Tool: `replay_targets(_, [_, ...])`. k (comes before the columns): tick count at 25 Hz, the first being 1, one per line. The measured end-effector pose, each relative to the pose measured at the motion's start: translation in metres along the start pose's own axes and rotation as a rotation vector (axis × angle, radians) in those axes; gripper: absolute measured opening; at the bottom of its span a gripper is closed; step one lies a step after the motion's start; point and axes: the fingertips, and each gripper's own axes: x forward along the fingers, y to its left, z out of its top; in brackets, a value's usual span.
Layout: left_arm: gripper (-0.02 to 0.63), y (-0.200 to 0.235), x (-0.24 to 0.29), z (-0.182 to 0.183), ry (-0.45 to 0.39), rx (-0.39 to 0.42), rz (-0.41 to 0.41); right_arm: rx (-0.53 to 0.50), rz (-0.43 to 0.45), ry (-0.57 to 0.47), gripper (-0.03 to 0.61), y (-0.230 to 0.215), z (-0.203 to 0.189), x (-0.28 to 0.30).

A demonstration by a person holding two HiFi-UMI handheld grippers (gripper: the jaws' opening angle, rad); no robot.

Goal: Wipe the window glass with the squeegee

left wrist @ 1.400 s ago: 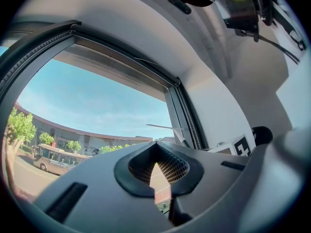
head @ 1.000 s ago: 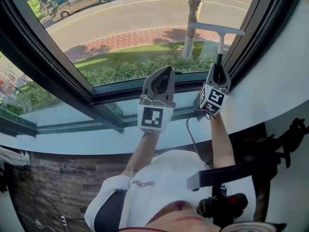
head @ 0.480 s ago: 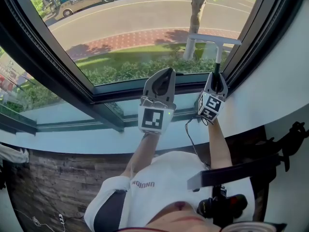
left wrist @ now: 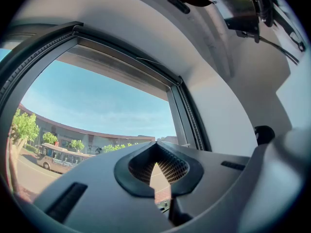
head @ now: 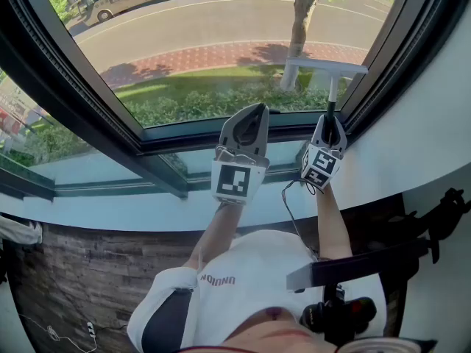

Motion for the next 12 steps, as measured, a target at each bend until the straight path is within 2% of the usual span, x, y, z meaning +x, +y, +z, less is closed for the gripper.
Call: replay_targets(12, [-0.005, 0.004, 0.0, -0.004, 0.007, 0.0, 0.013, -0.03, -0.001, 0.043, 0.092, 0.001, -0.026, -0.014])
